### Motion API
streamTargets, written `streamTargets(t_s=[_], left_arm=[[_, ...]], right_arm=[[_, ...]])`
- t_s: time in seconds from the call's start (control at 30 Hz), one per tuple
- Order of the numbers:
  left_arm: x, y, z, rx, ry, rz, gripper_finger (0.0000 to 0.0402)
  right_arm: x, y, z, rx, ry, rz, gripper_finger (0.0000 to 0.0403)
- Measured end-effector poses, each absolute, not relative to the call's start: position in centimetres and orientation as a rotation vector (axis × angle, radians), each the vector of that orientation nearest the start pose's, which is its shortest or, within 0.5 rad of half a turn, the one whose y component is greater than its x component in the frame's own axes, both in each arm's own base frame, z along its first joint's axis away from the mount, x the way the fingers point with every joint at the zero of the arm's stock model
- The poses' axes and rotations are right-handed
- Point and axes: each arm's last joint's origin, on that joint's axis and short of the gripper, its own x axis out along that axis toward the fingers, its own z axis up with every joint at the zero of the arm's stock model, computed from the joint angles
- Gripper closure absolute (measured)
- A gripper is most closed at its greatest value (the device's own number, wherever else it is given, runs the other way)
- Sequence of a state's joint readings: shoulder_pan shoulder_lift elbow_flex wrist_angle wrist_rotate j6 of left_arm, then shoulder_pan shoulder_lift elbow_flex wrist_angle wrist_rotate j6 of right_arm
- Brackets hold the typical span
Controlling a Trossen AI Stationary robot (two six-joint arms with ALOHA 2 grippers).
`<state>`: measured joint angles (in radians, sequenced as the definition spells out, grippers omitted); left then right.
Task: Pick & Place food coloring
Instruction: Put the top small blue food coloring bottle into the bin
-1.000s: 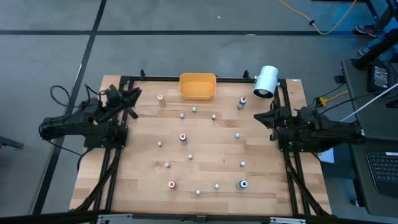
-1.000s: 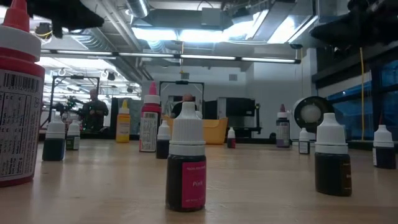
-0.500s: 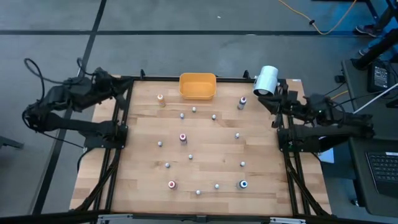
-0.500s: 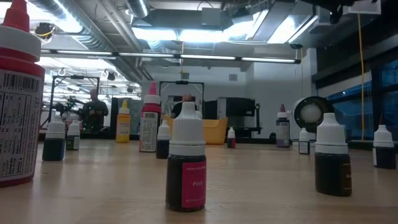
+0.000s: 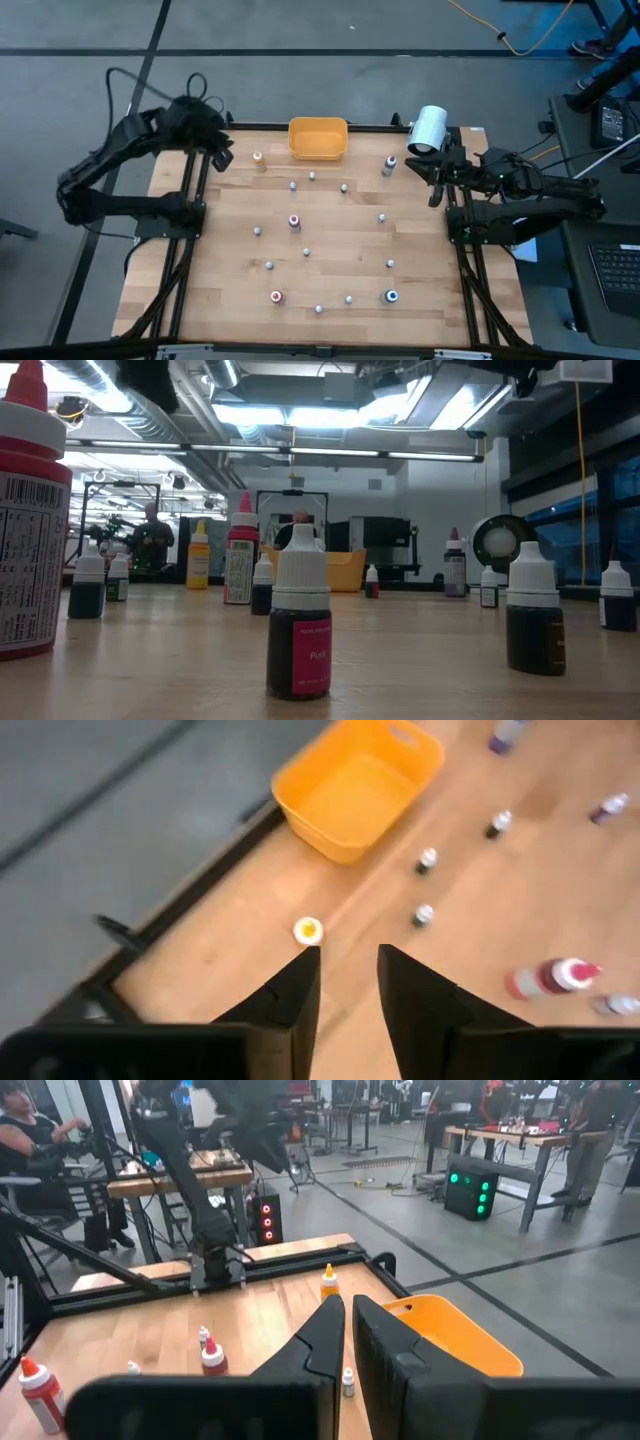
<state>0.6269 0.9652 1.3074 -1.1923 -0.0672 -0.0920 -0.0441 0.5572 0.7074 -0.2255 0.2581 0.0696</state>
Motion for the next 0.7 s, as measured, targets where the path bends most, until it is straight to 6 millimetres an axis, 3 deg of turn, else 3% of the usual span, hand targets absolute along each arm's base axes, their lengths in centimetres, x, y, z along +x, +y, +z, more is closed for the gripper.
streamTargets(t_s=[0.33,0.5,0.7], left_arm=[[13.1,17.1,34.5,-0.485,0.980,0.554,0.0208],[14.3,19.0,32.6,-0.491,1.052,0.483,0.0164],[15.1,20.2,31.2,-0.499,1.093,0.457,0.0139]], right_arm=[[12.4,-1.2,33.1,0.067,0.070,-0.290,0.0373],[12.4,-1.2,33.0,0.068,0.082,-0.289,0.0373],[12.4,-1.2,32.7,0.090,0.114,-0.292,0.0373]])
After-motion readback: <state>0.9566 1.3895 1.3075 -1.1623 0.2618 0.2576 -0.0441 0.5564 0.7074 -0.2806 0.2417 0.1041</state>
